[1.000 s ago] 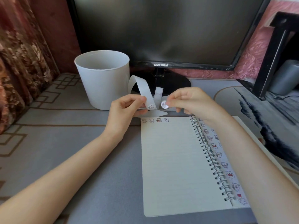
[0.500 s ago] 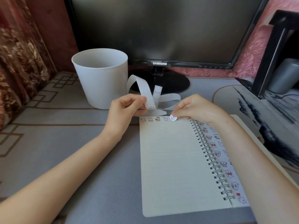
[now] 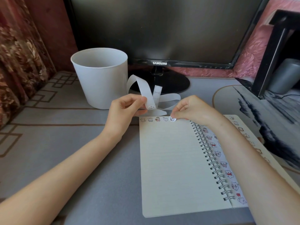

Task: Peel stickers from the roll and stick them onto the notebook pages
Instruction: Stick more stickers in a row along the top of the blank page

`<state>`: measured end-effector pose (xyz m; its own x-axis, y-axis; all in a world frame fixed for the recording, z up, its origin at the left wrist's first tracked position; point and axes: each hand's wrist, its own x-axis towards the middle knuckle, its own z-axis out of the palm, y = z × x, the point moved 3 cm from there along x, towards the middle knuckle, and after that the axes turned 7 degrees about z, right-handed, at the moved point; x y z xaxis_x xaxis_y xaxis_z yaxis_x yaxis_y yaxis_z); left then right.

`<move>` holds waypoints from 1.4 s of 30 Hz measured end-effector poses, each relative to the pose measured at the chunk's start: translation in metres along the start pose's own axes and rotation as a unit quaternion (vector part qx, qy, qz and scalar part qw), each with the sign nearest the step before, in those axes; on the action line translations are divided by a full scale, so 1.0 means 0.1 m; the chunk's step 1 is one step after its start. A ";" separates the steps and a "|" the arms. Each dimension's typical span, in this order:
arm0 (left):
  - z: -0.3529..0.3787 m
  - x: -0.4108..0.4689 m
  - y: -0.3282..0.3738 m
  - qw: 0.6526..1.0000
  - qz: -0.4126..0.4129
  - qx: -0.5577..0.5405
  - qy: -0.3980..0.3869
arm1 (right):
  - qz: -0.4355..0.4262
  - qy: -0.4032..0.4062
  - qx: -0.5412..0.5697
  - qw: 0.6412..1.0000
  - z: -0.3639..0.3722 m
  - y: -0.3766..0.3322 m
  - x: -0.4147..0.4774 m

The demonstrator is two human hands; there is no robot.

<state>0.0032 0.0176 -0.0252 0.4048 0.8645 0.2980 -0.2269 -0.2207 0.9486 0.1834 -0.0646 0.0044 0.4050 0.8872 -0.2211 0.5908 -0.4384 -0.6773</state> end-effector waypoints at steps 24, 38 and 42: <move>0.00 -0.01 0.02 1.000 0.003 0.003 -0.003 | -0.012 0.026 -0.045 0.999 0.03 0.00 0.01; 0.00 -0.01 0.02 1.000 0.008 0.007 -0.004 | -0.022 0.040 -0.035 0.998 0.04 0.05 0.04; 0.01 -0.01 0.01 1.000 0.007 0.005 -0.005 | -0.023 0.043 -0.037 0.998 0.04 0.07 0.04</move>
<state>0.0030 0.0159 -0.0241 0.4101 0.8567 0.3128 -0.2246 -0.2376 0.9451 0.1867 -0.0630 -0.0037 0.4330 0.8923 -0.1280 0.6589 -0.4102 -0.6305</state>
